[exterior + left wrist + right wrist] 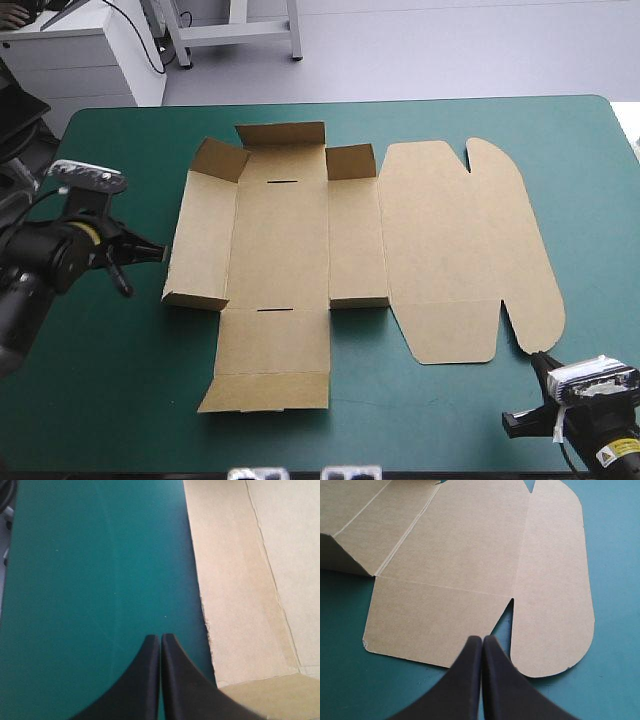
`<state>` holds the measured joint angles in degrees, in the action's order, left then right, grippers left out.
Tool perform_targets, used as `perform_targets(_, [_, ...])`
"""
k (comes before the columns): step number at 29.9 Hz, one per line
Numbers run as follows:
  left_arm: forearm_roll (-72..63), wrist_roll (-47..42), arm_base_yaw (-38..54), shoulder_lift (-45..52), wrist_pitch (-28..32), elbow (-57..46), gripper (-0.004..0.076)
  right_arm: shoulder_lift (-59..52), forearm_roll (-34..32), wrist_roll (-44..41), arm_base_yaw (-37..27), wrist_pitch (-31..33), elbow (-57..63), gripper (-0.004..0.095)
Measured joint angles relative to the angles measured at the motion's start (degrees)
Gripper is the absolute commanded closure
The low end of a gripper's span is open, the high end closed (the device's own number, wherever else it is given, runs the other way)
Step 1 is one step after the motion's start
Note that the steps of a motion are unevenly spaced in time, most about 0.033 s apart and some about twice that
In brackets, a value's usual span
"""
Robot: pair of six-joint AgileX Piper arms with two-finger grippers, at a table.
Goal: Fold the box
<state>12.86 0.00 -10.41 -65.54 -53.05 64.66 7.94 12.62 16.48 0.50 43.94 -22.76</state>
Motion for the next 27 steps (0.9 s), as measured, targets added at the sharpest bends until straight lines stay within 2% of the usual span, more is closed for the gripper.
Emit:
perform_targets(6, [-12.2,12.1,3.6,-16.3,-4.1,8.4,0.0731,0.0,0.0,0.0,0.0,0.0,0.0,0.0922])
perform_targets(10, [-27.3,23.2,10.8,-23.9,-7.3,10.8,0.0731,0.0,0.0,0.0,0.0,0.0,0.0,0.0922])
perform_targets(19, [-48.5,43.2,25.6,-29.9,-15.7,11.1,0.0731,0.0,0.0,0.0,0.0,0.0,0.0,0.0922])
perform_targets(27, [-53.8,47.5,29.6,-34.1,-16.2,11.2,0.0717,0.0,0.0,0.0,0.0,0.0,0.0,0.0922])
